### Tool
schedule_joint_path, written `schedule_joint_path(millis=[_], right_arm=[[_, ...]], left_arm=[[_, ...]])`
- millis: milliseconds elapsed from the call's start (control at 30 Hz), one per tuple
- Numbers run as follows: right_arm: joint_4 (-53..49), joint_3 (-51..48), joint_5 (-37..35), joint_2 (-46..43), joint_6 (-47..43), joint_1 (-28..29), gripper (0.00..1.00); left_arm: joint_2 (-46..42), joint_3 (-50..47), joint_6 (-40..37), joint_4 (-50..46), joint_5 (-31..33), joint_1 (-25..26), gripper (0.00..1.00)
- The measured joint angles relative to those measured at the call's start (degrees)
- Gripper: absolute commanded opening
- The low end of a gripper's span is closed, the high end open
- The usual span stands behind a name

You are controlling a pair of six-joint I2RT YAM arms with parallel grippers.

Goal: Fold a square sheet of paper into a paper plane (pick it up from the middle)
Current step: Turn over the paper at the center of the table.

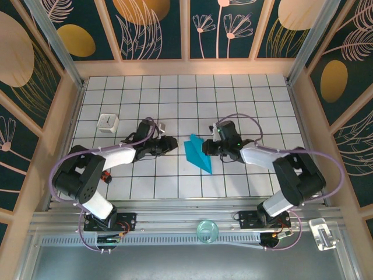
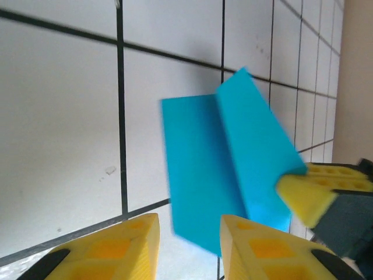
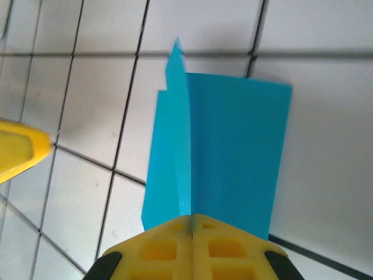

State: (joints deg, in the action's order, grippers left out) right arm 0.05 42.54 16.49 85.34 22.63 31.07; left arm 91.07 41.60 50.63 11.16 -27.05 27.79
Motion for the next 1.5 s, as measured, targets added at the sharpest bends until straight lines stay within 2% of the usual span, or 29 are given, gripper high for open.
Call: schedule_joint_path(millis=[167, 333, 400, 500, 700, 900, 1067, 1133, 1233, 1333, 1433, 1500], right_arm=[[-17.4, 12.0, -18.0, -6.0, -4.3, 0.2, 0.00], [-33.3, 22.0, -39.9, -4.7, -4.1, 6.0, 0.00], [-39.3, 25.5, -47.9, -0.9, -2.5, 9.4, 0.00], [-46.2, 28.6, -56.0, 6.8, 1.6, 14.1, 0.00], [-55.0, 32.5, -62.6, 23.3, 9.3, 22.6, 0.01], [-55.2, 37.7, -61.4, 32.3, 12.1, 28.2, 0.15], [-49.4, 39.8, -55.4, 32.3, 11.5, 30.5, 0.28], [-45.1, 38.8, -51.6, 30.5, 10.6, 30.6, 0.29], [-37.7, 32.8, -45.7, 22.8, 9.4, 30.1, 0.30], [-30.3, 21.9, -37.3, 8.9, 8.8, 27.0, 0.31], [-22.3, 10.5, -26.8, -5.0, 8.8, 17.3, 0.32], [-18.4, 4.3, -21.5, -10.6, 9.1, 9.8, 0.32]], left_arm=[[-3.8, 0.0, -1.0, -1.5, 1.3, -2.5, 0.37], [-4.3, 0.0, -1.9, -3.1, 2.3, -5.3, 0.38], [-4.5, 0.0, -2.3, -3.9, 3.0, -6.5, 0.39], [-4.8, 0.0, -2.7, -4.8, 4.0, -8.5, 0.40], [-5.7, -1.0, -3.5, -5.5, 6.1, -13.2, 0.44], [-5.7, -1.0, -5.2, -6.0, 7.1, -15.9, 0.48], [-5.7, -1.0, -5.6, -6.1, 7.6, -16.1, 0.48], [-5.7, -1.0, -5.6, -6.1, 7.0, -16.1, 0.47], [-6.1, -1.0, -5.0, -6.0, 5.6, -15.2, 0.46], [-7.5, -1.1, -3.3, -5.3, 5.0, -9.8, 0.41], [-7.6, -1.1, 0.0, -1.6, 3.5, -1.1, 0.30], [-6.2, -0.8, 2.3, 1.5, 2.4, 4.9, 0.26]])
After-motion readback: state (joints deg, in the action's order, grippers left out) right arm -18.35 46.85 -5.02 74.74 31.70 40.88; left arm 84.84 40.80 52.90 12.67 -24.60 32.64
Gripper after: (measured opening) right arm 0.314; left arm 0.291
